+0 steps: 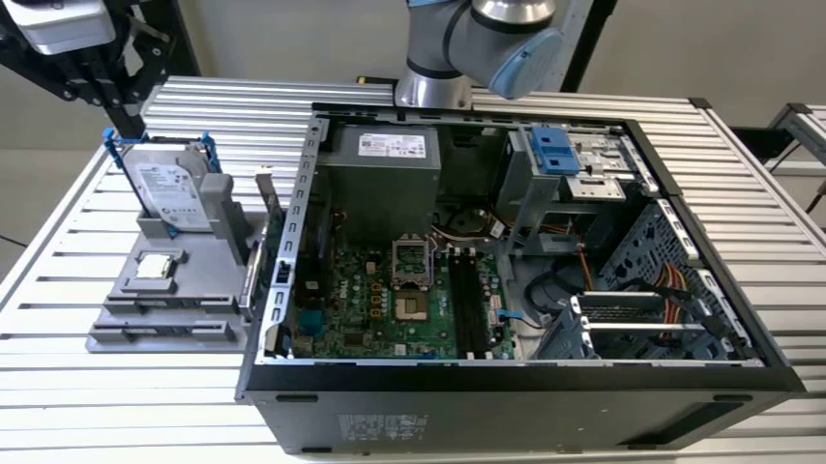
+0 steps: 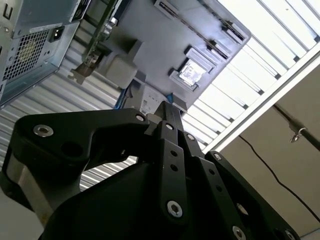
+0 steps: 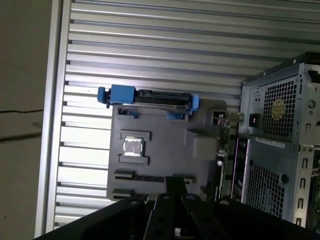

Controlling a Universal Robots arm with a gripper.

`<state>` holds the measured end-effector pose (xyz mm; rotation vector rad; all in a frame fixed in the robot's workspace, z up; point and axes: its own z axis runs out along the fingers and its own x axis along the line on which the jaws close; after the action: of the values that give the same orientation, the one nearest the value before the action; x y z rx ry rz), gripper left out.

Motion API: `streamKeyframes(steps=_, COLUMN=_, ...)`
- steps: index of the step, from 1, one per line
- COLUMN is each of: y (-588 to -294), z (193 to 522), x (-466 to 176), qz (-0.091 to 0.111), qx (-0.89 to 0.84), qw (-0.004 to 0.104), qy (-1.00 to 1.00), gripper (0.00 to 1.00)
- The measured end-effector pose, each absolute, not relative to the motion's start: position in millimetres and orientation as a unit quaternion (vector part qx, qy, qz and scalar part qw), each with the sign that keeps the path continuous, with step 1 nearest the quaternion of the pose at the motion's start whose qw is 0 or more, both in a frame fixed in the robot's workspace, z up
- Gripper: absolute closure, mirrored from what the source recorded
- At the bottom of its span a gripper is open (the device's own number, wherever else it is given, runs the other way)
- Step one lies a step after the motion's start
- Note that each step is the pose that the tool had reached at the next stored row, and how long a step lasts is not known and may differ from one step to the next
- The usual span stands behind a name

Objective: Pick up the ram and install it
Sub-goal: 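Reach for the ram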

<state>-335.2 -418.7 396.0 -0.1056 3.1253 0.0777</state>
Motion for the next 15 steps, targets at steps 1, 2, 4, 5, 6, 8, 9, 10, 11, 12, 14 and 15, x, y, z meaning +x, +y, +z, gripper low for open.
streamKeyframes(steps=1, y=-419.4, z=395.9, x=-335.7, qz=0.025, qx=-0.034, qw=0.007, qy=0.999, gripper=1.0)
streamKeyframes(steps=2, y=-420.2, z=395.9, x=-336.1, qz=0.025, qx=-0.034, qw=0.007, qy=0.999, gripper=1.0)
streamKeyframes(steps=4, y=-421.6, z=395.9, x=-337.1, qz=0.025, qx=-0.034, qw=0.007, qy=0.999, gripper=1.0)
streamKeyframes(steps=5, y=-422.3, z=395.8, x=-337.6, qz=0.025, qx=-0.034, qw=0.007, qy=0.999, gripper=1.0)
streamKeyframes(steps=6, y=-423.1, z=395.8, x=-338.0, qz=0.025, qx=-0.034, qw=0.007, qy=0.999, gripper=1.0)
streamKeyframes(steps=8, y=-424.5, z=395.7, x=-338.9, qz=0.025, qx=-0.034, qw=0.007, qy=0.999, gripper=1.0)
streamKeyframes(steps=9, y=-425.3, z=395.7, x=-339.3, qz=0.025, qx=-0.034, qw=0.007, qy=0.999, gripper=1.0)
streamKeyframes(steps=10, y=-425.9, z=395.6, x=-339.7, qz=0.025, qx=-0.034, qw=0.007, qy=0.999, gripper=1.0)
streamKeyframes(steps=11, y=-426.8, z=395.6, x=-340.2, qz=0.025, qx=-0.034, qw=0.007, qy=0.999, gripper=1.0)
streamKeyframes(steps=12, y=-427.5, z=395.5, x=-340.5, qz=0.025, qx=-0.034, qw=0.007, qy=0.999, gripper=1.0)
streamKeyframes(steps=14, y=-429.0, z=395.5, x=-341.4, qz=0.025, qx=-0.034, qw=0.007, qy=0.999, gripper=1.0)
streamKeyframes(steps=15, y=-429.7, z=395.4, x=-341.7, qz=0.025, qx=-0.034, qw=0.007, qy=0.999, gripper=1.0)
